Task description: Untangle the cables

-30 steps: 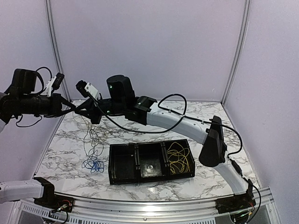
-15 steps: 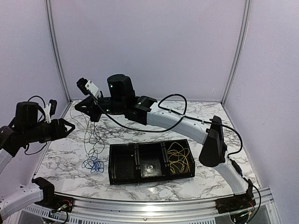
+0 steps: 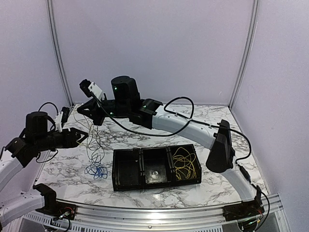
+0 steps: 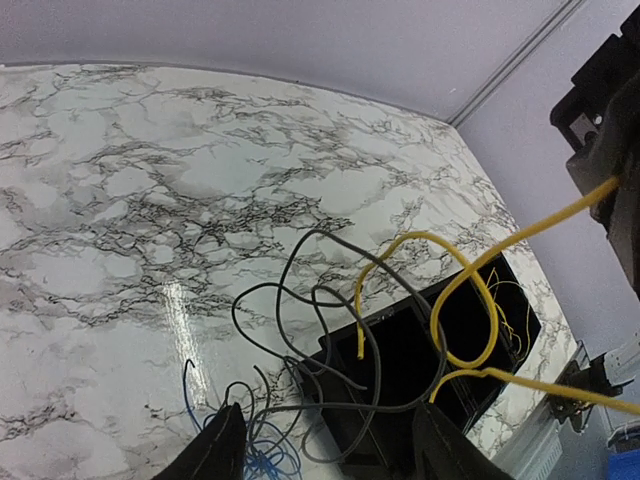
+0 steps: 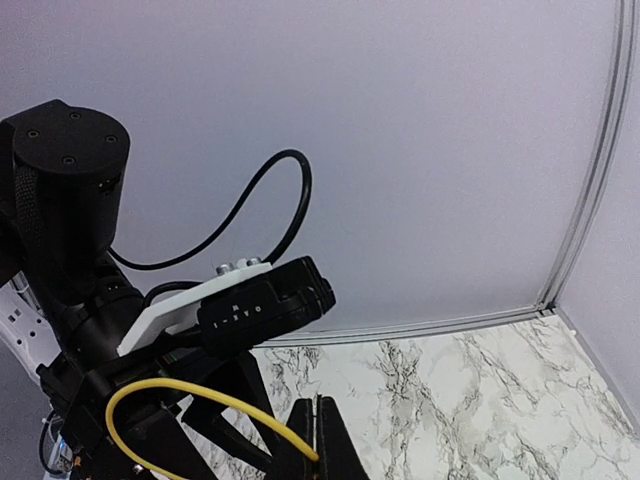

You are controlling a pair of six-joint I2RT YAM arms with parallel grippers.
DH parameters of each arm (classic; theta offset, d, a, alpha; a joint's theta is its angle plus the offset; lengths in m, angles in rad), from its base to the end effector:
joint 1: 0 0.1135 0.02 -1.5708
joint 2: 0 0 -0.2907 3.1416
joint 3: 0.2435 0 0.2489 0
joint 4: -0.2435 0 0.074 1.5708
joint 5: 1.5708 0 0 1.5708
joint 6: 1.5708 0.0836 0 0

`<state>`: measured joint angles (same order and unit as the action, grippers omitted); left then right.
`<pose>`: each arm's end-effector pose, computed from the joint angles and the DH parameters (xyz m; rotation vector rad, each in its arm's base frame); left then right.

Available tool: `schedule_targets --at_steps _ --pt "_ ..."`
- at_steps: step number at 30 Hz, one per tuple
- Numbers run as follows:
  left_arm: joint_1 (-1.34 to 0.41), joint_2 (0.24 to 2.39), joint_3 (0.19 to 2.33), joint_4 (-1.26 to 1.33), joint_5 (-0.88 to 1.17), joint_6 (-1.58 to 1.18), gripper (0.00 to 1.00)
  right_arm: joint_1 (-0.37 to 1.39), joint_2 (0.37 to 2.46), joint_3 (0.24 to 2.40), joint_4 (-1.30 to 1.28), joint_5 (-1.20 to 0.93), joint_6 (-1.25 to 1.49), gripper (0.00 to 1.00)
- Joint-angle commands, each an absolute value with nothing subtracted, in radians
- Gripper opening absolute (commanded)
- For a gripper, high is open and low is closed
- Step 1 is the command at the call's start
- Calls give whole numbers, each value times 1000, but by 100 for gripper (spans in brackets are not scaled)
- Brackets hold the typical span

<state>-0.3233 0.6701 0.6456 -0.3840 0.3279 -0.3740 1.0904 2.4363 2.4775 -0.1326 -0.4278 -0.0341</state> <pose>0.1580 -0.0813 0.2873 0.1689 2.0325 -0.7702 0.2602 0.5744 0.3582 -1.2288 1.2982 1.1353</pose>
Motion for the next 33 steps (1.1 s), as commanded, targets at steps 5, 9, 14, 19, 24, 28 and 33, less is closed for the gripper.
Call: schedule_targets --at_steps 5,9,14,19,24,28,33 --pt "-343 804 649 -203 483 -262 60 1090 2372 2498 -118 -419 -37 0" --pt "-350 888 667 -146 472 -243 51 1091 2370 2497 -119 -417 -40 0" --pt "-352 902 605 23 459 -298 37 1091 2361 2496 -127 -415 -49 0" --pt "-354 899 551 111 446 -355 23 1087 2351 2493 -130 -408 -54 0" --pt "-354 880 478 158 373 -397 0 1085 2338 2505 -130 -411 -51 0" --pt "-354 852 404 141 293 -437 0 1081 2305 2523 -116 -419 -49 0" --pt "-359 845 311 101 212 -519 0 1081 2234 2550 -79 -442 -45 0"
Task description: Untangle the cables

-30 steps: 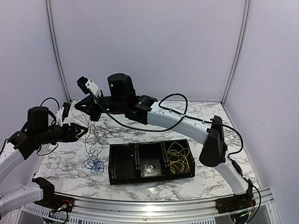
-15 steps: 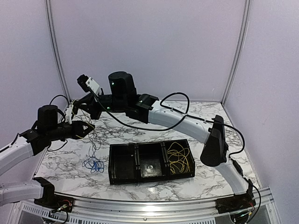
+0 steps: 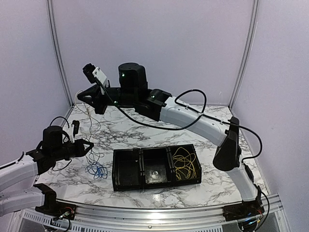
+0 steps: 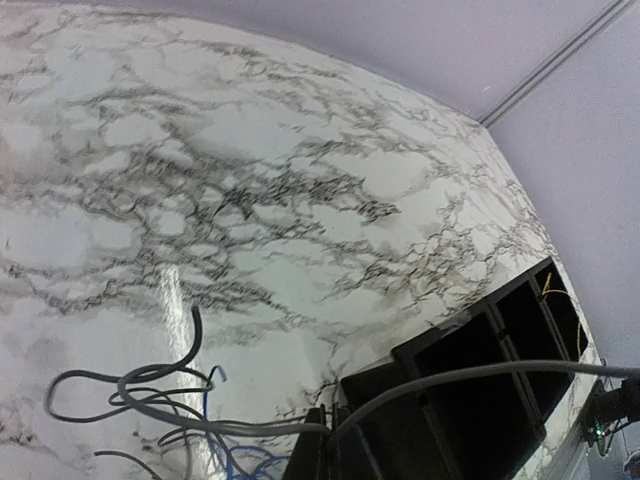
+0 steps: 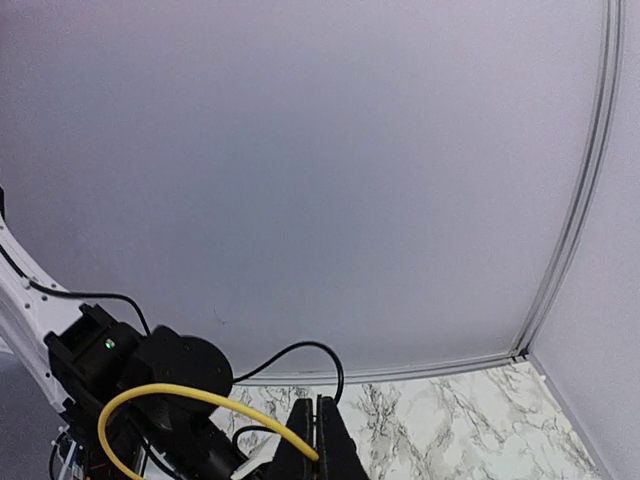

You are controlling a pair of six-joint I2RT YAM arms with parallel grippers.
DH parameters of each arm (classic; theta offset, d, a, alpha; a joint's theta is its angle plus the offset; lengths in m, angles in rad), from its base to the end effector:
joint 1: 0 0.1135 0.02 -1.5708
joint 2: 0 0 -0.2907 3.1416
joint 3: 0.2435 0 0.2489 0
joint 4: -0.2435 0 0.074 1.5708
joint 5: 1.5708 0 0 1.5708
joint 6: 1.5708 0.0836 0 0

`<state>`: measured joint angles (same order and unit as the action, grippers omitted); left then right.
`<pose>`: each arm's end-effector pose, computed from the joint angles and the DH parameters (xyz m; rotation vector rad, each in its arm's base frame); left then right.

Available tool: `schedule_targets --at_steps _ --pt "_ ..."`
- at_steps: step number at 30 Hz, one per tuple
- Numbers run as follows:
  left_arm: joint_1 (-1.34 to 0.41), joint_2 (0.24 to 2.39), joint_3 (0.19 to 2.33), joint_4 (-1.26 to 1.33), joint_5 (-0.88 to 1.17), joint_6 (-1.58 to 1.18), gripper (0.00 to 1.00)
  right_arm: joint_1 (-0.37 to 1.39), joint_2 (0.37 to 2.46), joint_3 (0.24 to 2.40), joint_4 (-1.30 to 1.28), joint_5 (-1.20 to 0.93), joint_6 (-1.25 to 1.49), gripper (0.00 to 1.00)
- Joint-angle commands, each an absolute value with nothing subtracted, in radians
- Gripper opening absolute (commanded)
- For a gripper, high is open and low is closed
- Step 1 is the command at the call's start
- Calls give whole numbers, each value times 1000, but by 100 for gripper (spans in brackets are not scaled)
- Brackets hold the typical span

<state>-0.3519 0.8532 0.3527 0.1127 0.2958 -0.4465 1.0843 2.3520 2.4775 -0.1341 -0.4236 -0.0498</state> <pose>0.1907 -0.0960 0.2110 0.1065 2.0277 -0.8049 0.2534 0.5527 0.4084 -1.1911 1.2111 1.1250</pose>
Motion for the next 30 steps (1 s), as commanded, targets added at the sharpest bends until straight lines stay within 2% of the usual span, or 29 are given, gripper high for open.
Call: schedule_targets --at_steps 1,8,14,15,17,18,20,26,28,30 --pt "-362 853 310 85 196 -532 0 1081 2218 2558 -77 -443 -45 0" --pt "-365 944 270 34 135 -667 0 1073 2089 2554 -40 -456 -34 0" --pt "-366 898 250 3 114 -687 0 1056 2027 2528 -51 -452 -52 0" --pt "-366 878 257 -38 105 -685 4 1049 2020 2516 -61 -451 -50 0" --pt "-365 835 282 -81 82 -687 27 1028 2002 2482 -78 -463 -42 0" --pt "-365 814 299 -113 67 -691 35 1015 1991 2460 -87 -469 -41 0" --pt "-366 775 340 -164 47 -700 47 992 1958 2394 -109 -473 -49 0" --pt "-366 738 495 -316 7 -712 64 922 1805 2100 -161 -435 -128 0" --pt "-366 760 555 -369 6 -694 67 917 1734 1967 -158 -365 -185 0" --pt "-365 782 618 -426 -30 -671 75 913 1668 1847 -163 -297 -220 0"
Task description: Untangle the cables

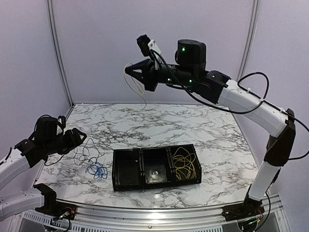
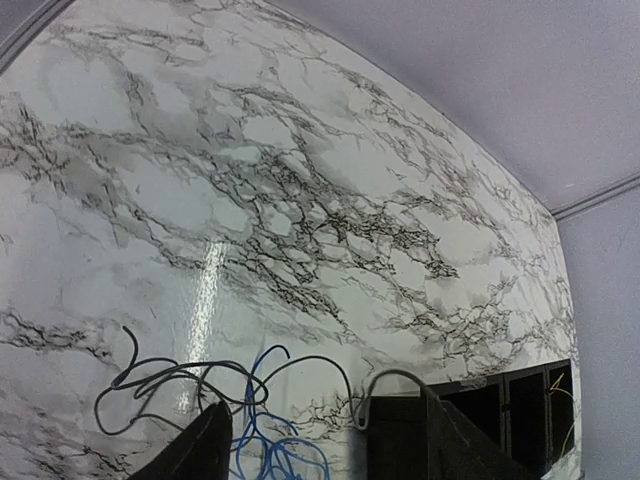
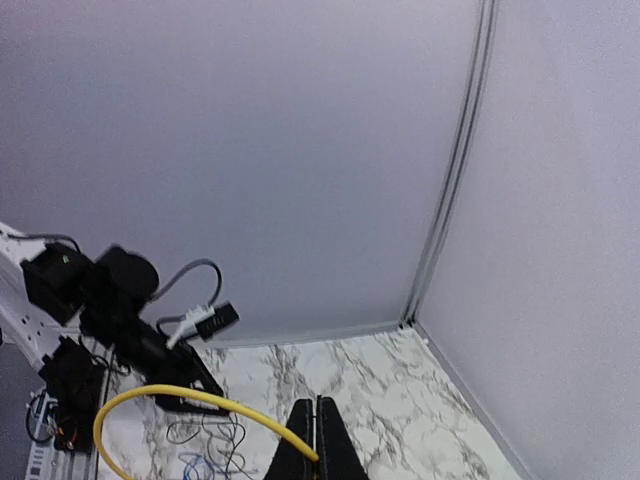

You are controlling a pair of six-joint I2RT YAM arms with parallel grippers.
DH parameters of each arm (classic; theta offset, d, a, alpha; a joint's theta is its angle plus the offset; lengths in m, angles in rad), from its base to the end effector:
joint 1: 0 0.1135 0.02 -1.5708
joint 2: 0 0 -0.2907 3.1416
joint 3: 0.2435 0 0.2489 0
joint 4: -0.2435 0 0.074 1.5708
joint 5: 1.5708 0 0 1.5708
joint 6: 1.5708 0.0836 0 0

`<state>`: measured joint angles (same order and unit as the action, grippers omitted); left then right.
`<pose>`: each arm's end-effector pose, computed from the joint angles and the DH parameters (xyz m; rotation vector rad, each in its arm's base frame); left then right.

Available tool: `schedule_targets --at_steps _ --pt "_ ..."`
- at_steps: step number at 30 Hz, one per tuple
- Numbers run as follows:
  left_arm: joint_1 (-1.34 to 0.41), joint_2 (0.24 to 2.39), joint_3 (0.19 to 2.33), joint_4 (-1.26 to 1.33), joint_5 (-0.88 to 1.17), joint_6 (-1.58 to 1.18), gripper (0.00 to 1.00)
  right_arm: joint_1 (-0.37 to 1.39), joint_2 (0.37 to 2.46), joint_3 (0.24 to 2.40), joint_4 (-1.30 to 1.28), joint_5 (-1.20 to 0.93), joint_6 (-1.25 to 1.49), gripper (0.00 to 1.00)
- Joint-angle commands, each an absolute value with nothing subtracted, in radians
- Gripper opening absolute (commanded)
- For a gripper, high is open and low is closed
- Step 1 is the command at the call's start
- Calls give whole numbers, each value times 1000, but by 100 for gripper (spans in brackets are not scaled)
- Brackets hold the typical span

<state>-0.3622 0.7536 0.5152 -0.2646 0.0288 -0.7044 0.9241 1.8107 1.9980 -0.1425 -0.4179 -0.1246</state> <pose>0.1815 -0.0713 0.2377 -0.3473 2.1175 -0.6715 0.2534 0.3919 0.5066 -1.0875 1.1849 0.9458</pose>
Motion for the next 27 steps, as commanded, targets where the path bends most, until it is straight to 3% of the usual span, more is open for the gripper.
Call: schedule_targets --at_steps 1,2,3,4,13,27 --pt "-365 792 646 -448 -49 -655 77 912 1641 1800 -179 -274 -240 0" --pt "-366 799 673 -462 -62 -640 80 911 1619 1742 -202 -245 -260 0" --pt "-366 803 698 -472 -76 -627 93 910 1598 1701 -224 -209 -276 0" --pt "-365 807 722 -478 -91 -616 98 908 1576 1661 -242 -173 -284 0" --pt "-364 909 846 -526 -119 -558 99 817 1371 1291 -369 -150 -335 0" --pt "-364 977 888 -528 -193 -603 99 739 1331 1067 -439 -66 -276 0"
